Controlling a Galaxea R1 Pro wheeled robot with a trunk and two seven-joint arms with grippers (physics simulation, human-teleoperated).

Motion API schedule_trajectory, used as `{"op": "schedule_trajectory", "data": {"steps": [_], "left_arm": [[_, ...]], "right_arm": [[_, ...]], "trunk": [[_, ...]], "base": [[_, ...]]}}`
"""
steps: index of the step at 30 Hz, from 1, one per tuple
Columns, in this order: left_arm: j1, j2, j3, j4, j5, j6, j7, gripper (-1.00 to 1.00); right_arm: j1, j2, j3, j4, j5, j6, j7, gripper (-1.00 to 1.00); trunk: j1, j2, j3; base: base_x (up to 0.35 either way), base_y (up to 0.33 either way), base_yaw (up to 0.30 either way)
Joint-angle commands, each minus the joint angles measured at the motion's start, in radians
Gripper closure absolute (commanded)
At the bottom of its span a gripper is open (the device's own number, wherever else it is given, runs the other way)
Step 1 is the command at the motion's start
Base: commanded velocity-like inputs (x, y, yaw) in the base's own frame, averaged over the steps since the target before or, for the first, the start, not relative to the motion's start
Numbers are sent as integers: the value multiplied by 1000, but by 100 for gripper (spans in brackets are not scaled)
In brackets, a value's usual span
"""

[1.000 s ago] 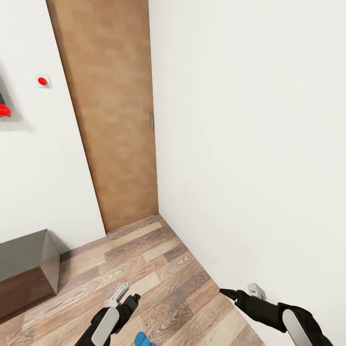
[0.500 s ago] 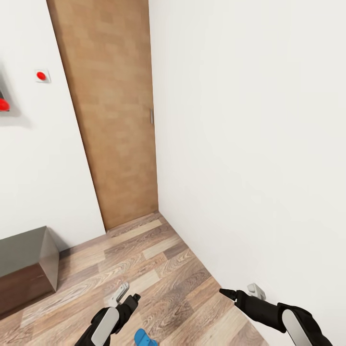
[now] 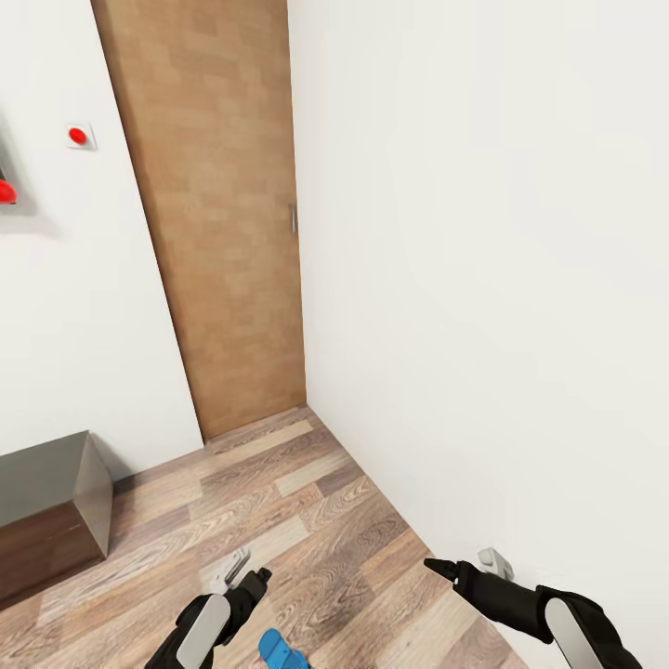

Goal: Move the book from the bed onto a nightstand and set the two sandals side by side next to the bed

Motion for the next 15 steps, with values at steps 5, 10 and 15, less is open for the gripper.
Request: {"op": "schedule_trajectory", "data": {"steps": [5, 10, 15], "left_arm": [[0, -1, 3, -2, 9, 5, 5, -100], [0, -2, 3, -2, 9, 5, 5, -100], [0, -2, 3, -2, 9, 5, 5, -100]], "right_arm": [[-1, 2, -1, 0, 3, 5, 3, -100], [-1, 6, 0, 2, 9, 4, 1, -100], [-1, 8, 0, 4, 10, 3, 1, -100]], "trunk": [[19, -36, -17], [38, -71, -32], [57, -106, -48]], "base": [[0, 0, 0], [0, 0, 0], [0, 0, 0]]}}
